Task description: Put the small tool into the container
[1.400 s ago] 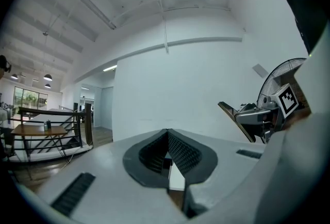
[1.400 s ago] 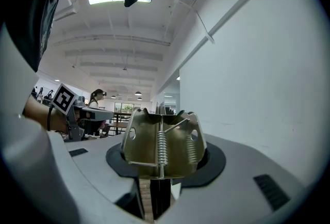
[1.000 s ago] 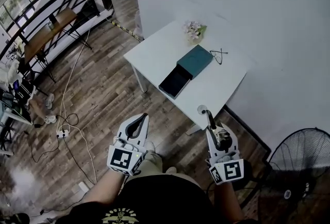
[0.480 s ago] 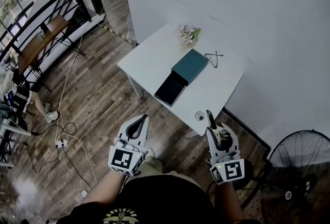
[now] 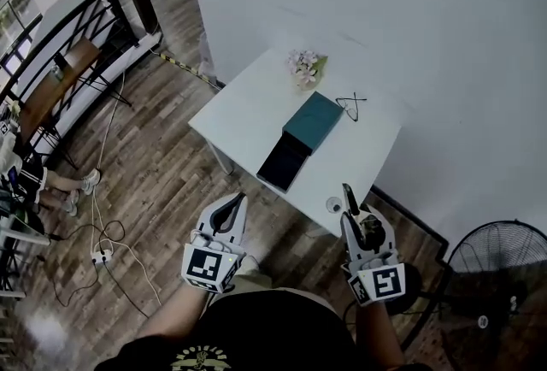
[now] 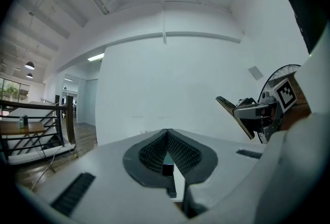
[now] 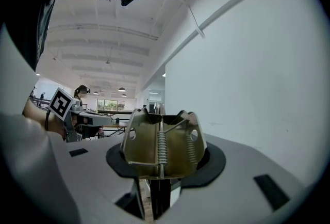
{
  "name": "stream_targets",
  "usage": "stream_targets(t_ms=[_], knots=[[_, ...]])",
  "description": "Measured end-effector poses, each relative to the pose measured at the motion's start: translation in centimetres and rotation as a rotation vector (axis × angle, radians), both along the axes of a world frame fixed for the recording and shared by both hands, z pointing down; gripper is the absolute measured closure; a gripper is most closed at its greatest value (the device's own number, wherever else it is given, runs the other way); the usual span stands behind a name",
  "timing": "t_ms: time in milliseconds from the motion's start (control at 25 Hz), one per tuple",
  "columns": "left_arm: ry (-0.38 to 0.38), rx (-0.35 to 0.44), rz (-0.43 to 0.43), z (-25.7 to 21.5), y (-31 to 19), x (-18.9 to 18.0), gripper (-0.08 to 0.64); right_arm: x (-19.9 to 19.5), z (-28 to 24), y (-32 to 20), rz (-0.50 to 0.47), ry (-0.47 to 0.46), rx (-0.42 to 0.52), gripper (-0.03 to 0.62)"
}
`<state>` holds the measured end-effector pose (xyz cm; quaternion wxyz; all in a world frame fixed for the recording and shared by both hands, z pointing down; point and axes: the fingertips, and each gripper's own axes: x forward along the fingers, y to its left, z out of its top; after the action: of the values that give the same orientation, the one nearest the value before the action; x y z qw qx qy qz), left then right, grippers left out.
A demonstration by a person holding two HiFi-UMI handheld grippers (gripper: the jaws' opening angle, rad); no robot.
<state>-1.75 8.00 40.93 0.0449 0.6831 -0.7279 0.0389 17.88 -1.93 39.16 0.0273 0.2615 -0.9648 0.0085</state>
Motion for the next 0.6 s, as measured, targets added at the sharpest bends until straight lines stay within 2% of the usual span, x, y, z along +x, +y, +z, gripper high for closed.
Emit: stream_targets(t_ms=[400, 600], knots=[[0.02, 0.03, 0.065, -0.6, -1.5, -6.7, 0.554, -6.6, -1.3, -0.3, 0.059, 0.004, 0.038, 0.426], [-0.006, 0.062, 0.1, -1.1, -1.9, -9.1, 0.554, -8.7, -1.3, 0.0, 0.098, -0.016, 0.03, 0.426]])
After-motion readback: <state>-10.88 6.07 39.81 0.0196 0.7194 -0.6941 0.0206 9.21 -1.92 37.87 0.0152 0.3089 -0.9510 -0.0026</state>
